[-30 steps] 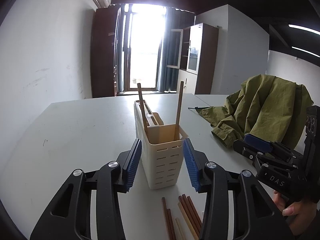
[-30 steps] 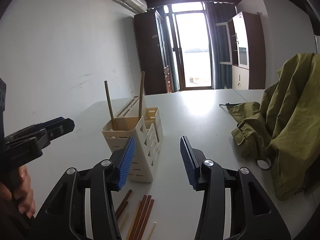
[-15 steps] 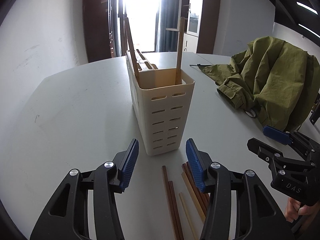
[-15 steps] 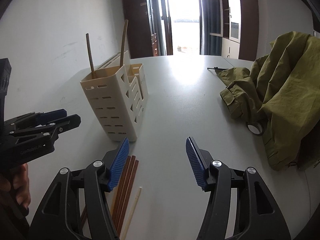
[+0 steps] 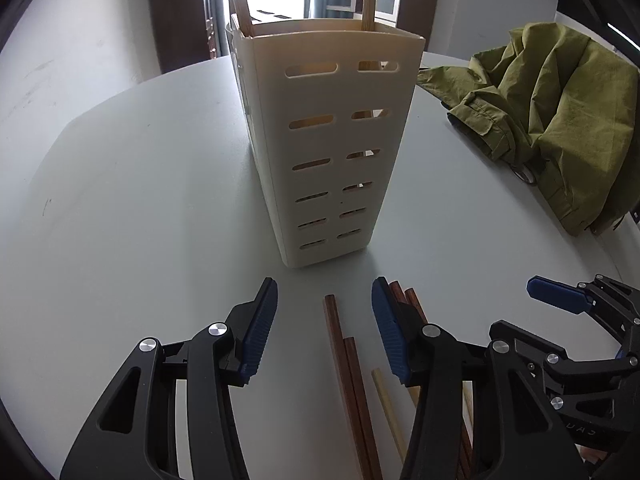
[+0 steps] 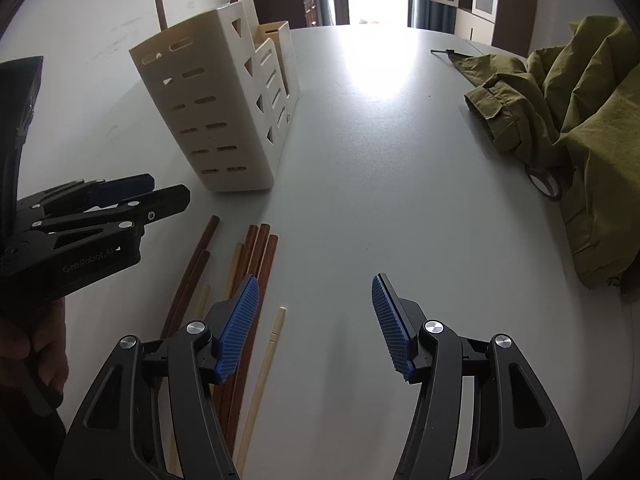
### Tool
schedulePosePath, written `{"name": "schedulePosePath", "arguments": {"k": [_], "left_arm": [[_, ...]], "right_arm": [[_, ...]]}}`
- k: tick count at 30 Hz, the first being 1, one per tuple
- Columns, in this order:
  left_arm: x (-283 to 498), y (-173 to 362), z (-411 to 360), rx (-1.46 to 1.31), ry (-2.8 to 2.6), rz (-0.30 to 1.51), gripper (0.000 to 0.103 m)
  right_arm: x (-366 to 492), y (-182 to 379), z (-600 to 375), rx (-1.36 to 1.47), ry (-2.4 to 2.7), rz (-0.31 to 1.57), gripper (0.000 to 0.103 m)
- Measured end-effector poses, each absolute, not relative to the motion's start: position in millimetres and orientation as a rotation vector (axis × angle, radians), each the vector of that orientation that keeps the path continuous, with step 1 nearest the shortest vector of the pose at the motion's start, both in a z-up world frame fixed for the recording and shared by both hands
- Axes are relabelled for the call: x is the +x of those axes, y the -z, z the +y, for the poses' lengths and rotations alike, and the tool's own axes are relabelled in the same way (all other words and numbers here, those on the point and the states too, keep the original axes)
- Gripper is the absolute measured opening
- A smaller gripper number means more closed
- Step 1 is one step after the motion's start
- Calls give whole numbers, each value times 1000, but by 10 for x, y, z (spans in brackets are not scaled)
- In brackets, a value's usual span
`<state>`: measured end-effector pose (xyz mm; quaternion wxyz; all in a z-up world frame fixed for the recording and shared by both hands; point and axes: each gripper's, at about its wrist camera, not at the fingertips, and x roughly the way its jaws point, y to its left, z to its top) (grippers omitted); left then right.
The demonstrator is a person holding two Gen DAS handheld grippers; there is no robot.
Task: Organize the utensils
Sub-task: 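Grasp a brown chopstick with the left tool while the right tool grasps a light chopstick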
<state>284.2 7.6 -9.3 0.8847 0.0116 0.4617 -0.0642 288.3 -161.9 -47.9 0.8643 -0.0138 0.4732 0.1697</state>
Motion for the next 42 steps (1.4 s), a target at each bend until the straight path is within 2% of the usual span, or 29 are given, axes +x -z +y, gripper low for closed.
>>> {"name": "schedulePosePath", "arguments": {"k": [10, 19, 25, 28, 30, 33, 35, 42], "left_arm": [[2964, 319, 48, 40, 139, 1030, 45], [3073, 455, 21, 34, 142, 1060, 38], [3131, 532, -45, 42, 149, 1075, 32], [3141, 555, -74, 53, 146, 1073, 31], [3144, 561, -83, 57, 144, 1071, 28], [3136, 569, -94, 76, 132, 1064, 19], [3132, 568, -84, 81, 128, 1065, 11], [3114, 564, -40, 80, 127, 1065, 7]], "right_arm": [[2923, 750, -1515, -56, -351, 1086, 58], [3009, 859, -1459, -74, -341, 1119, 50], [2998, 849, -1415, -110, -338, 1122, 38], [2947, 849, -1348, -145, -337, 1122, 38], [2924, 849, -1313, -169, -338, 1120, 38], [2906, 845, -1304, -178, -346, 1121, 36], [2900, 847, -1300, -187, -356, 1124, 27], [2896, 829, -1253, -197, -412, 1147, 8]]}}
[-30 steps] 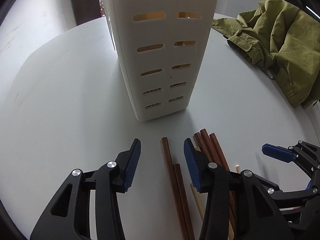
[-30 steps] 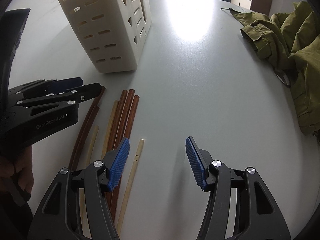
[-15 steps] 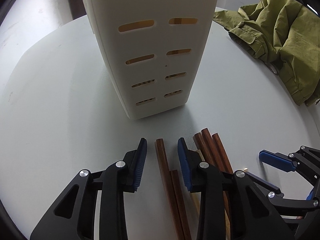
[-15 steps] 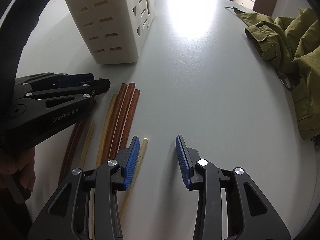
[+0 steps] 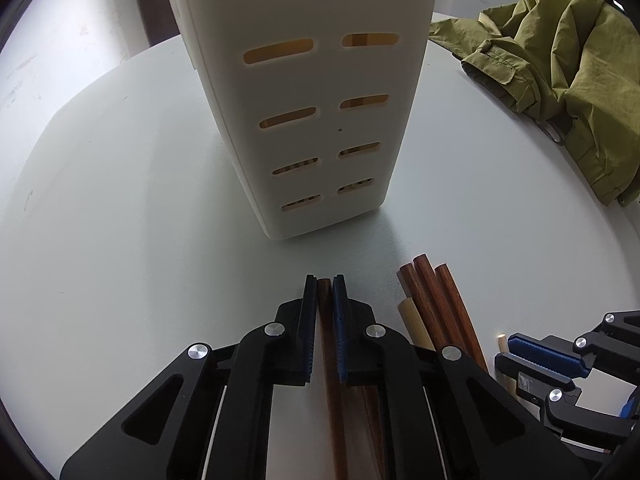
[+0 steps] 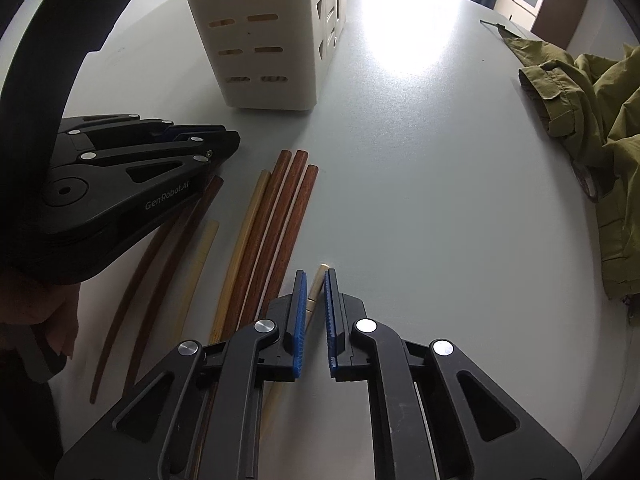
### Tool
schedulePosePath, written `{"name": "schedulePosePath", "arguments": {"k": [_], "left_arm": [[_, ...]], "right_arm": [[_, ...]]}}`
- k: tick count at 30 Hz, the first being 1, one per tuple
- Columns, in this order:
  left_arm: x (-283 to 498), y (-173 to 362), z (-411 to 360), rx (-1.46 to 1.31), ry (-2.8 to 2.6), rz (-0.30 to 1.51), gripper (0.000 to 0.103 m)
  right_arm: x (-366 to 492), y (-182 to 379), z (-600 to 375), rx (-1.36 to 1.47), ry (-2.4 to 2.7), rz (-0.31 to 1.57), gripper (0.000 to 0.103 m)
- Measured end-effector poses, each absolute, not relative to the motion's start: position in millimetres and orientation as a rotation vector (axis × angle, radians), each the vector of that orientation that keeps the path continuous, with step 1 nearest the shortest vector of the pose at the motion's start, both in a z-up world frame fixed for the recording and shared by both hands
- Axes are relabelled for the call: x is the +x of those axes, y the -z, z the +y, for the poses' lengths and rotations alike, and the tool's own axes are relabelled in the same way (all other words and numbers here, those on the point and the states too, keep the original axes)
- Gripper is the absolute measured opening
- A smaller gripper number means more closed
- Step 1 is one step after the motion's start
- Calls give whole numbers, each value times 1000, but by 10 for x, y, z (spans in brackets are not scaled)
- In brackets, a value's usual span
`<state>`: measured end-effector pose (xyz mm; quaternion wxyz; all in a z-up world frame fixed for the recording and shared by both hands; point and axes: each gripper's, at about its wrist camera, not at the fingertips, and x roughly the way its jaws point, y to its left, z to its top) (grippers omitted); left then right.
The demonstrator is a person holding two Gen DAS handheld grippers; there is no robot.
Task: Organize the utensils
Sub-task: 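Grasp a brown chopstick with the left tool while the right tool grasps a light chopstick, then raise both held chopsticks and lower them upright into the cream holder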
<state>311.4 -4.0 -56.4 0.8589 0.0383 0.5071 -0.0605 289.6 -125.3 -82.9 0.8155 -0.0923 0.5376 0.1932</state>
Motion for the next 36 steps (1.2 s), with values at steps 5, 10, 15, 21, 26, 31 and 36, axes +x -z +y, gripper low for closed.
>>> {"name": "schedulePosePath", "arguments": {"k": [5, 10, 15, 21, 26, 31, 36], "left_arm": [[3072, 492, -4, 72, 131, 1048, 7], [3005, 302, 36, 58, 140, 1004, 7], [2847, -45, 133, 33, 151, 914, 7], [2611, -517, 193, 8, 170, 790, 7], [2456, -816, 217, 1, 175, 710, 7], [2357, -999, 237, 2, 168, 654, 7], [2252, -1152, 251, 9, 158, 605, 7]], "right_arm": [[2939, 831, -1287, -143, -426, 1147, 6], [2948, 774, -1375, -80, -435, 1120, 6], [2900, 471, -1477, -25, -451, 1021, 5], [2855, 90, -1533, 30, -499, 915, 5], [2958, -131, -1551, 40, -506, 836, 5], [2844, -305, -1488, 44, -522, 780, 5], [2786, -456, -1454, 39, -544, 719, 5]]}}
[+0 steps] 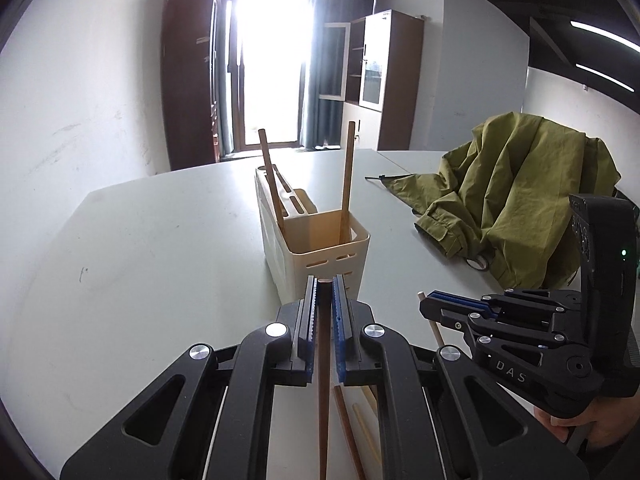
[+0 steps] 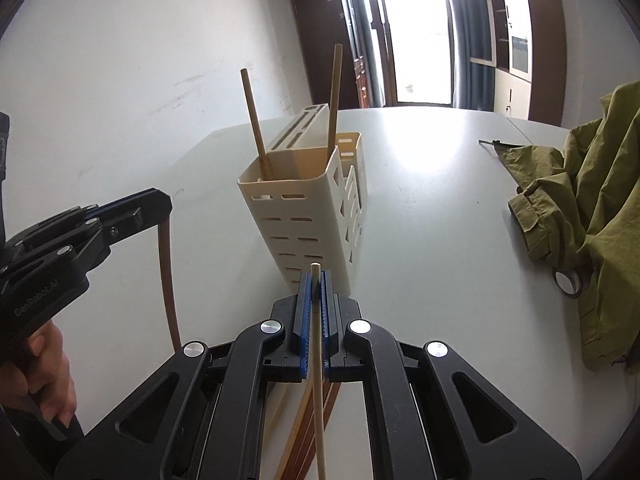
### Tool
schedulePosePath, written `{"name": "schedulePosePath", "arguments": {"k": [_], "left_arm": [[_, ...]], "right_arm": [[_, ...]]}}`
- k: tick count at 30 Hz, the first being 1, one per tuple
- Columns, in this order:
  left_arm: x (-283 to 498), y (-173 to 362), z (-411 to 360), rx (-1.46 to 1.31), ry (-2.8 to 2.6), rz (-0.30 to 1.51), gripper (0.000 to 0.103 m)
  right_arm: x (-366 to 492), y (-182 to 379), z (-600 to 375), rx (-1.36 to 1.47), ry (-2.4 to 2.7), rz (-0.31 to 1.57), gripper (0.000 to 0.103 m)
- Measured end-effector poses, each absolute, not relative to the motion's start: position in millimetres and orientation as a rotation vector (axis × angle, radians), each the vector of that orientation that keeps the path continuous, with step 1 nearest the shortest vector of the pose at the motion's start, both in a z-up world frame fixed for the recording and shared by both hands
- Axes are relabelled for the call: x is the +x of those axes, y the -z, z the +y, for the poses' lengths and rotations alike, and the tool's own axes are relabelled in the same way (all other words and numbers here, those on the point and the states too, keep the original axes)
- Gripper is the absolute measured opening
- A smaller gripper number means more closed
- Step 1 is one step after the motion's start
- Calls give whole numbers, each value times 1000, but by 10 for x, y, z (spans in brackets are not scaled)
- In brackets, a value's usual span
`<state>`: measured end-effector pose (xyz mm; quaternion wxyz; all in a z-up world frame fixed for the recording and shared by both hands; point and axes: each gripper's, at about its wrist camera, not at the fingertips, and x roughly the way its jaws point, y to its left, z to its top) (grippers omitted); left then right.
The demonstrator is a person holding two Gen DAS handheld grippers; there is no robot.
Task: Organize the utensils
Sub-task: 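Raise both held chopsticks and lower them upright into the cream holder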
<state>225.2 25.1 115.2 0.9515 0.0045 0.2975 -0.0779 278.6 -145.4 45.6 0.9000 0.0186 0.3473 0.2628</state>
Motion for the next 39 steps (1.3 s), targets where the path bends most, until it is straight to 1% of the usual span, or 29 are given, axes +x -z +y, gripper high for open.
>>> {"name": "schedulePosePath", "arguments": {"k": [9, 20, 29, 39], "left_arm": [[2078, -1365, 276, 15, 133, 518, 7], [1933, -1715, 331, -36, 122, 381, 7], [1951, -1882, 222, -40, 95, 260, 7], [1999, -2045, 111, -66, 76, 109, 7]], "right_arm": [[2727, -732, -1400, 37, -578, 593, 5], [2778, -1124, -1380, 108, -669, 413, 5], [2895, -1190, -1436, 132, -727, 299, 5], [2999, -1304, -1554, 214, -739, 106, 5]]}}
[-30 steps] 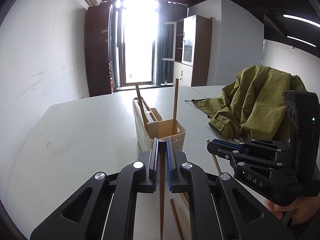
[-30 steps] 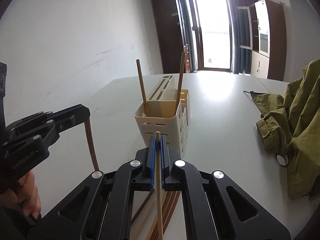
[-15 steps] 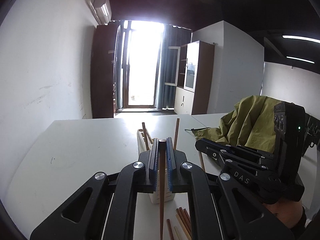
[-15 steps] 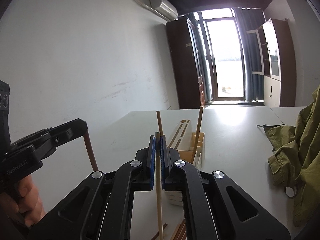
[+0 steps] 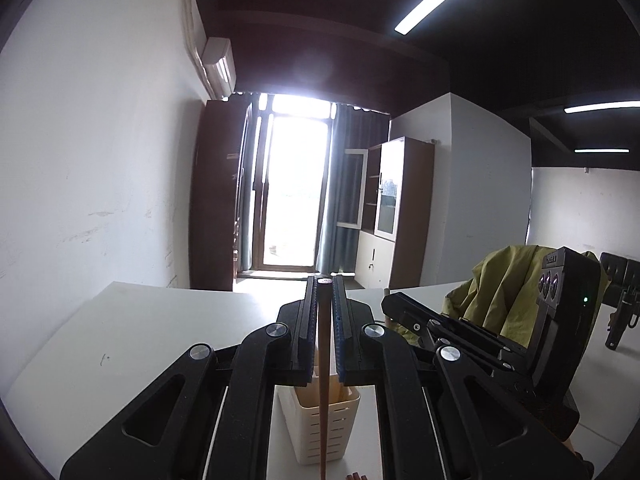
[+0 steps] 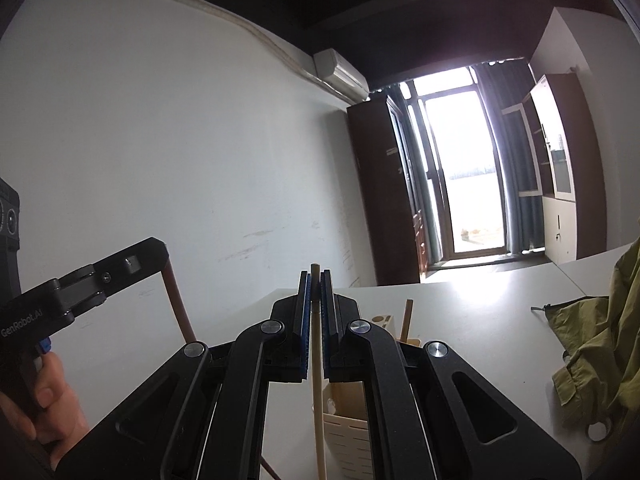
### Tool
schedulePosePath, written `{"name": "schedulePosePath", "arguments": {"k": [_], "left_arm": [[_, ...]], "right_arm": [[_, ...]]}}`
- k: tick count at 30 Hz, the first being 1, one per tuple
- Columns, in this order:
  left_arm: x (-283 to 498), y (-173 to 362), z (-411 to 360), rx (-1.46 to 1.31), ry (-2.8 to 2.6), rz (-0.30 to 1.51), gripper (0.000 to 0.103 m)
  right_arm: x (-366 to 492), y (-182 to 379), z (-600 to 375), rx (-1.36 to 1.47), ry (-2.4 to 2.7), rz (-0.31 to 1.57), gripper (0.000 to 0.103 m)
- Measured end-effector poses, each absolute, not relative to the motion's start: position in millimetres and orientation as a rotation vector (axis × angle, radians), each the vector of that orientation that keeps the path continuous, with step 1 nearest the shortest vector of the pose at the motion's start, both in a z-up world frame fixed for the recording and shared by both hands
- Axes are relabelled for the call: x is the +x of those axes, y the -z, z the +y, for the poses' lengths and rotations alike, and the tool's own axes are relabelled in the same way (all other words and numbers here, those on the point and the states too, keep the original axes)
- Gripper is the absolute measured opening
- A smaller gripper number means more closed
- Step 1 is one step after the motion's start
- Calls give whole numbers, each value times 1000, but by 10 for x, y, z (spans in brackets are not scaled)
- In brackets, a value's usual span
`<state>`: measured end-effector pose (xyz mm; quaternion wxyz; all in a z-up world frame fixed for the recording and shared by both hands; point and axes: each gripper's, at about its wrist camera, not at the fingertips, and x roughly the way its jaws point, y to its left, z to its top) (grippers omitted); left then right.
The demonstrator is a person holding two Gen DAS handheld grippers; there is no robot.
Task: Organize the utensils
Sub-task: 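Raise both held chopsticks and lower them upright into the cream holder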
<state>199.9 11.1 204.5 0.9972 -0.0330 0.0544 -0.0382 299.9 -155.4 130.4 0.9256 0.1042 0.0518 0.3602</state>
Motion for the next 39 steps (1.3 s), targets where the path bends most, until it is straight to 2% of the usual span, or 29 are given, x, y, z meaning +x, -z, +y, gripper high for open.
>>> {"name": "schedulePosePath", "arguments": {"k": [18, 27, 39], "left_arm": [[1779, -2265, 40, -71, 1, -236, 7], [2001, -2173, 4, -52, -1, -222, 7], [2321, -1992, 45, -34, 12, -123, 7]], "right_arm": [[3158, -1345, -1798, 381, -748, -186, 5], [3341, -1262, -1778, 402, -737, -239, 5], [3577, -1024, -1632, 371, -733, -180, 5]]}}
